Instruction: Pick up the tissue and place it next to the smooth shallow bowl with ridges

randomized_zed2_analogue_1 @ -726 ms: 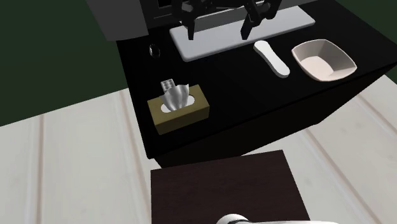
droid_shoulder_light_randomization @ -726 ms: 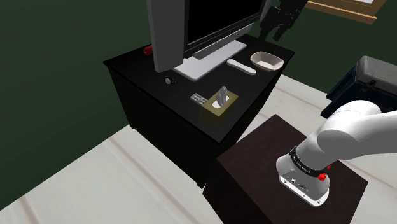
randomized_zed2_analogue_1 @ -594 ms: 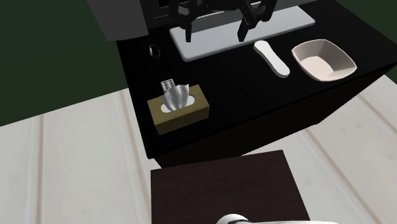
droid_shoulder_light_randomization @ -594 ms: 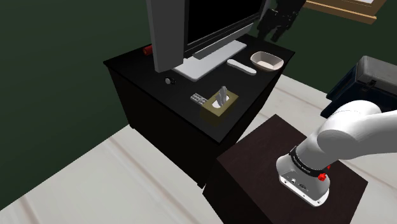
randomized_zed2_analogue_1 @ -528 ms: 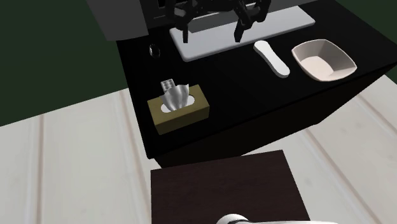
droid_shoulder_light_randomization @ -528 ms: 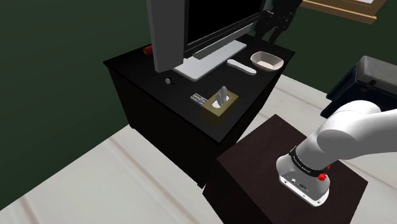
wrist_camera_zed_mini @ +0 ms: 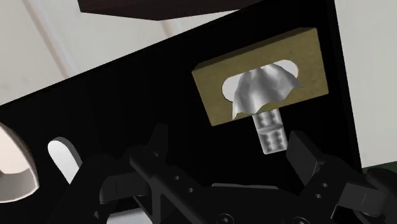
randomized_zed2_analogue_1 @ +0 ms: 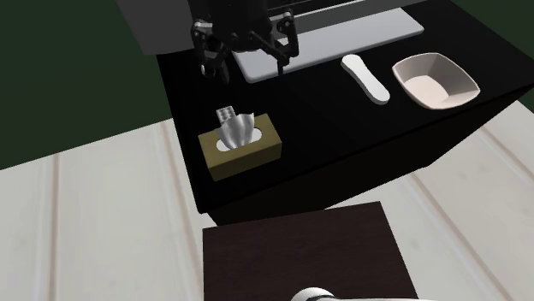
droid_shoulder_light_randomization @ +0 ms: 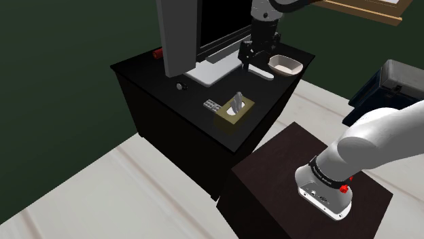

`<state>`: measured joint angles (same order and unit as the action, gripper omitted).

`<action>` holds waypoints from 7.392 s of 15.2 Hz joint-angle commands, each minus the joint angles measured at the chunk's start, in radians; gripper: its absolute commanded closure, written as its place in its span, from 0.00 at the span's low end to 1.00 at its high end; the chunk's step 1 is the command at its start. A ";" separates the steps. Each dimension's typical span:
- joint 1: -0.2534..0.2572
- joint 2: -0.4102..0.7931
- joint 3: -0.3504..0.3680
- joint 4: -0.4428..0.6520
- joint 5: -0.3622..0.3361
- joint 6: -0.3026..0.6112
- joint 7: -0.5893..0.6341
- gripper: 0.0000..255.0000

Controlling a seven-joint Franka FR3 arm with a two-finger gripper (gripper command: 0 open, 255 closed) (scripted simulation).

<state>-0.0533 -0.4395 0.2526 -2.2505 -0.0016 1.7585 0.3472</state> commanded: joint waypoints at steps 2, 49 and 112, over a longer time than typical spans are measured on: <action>-0.015 0.132 0.065 0.039 -0.052 0.007 0.116 0.00; -0.026 0.364 0.133 0.177 -0.171 -0.111 0.314 1.00; -0.265 0.420 -0.147 0.419 -0.345 -0.163 -0.197 1.00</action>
<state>-0.3177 -0.0234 0.1063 -1.8212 -0.3456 1.5825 0.1464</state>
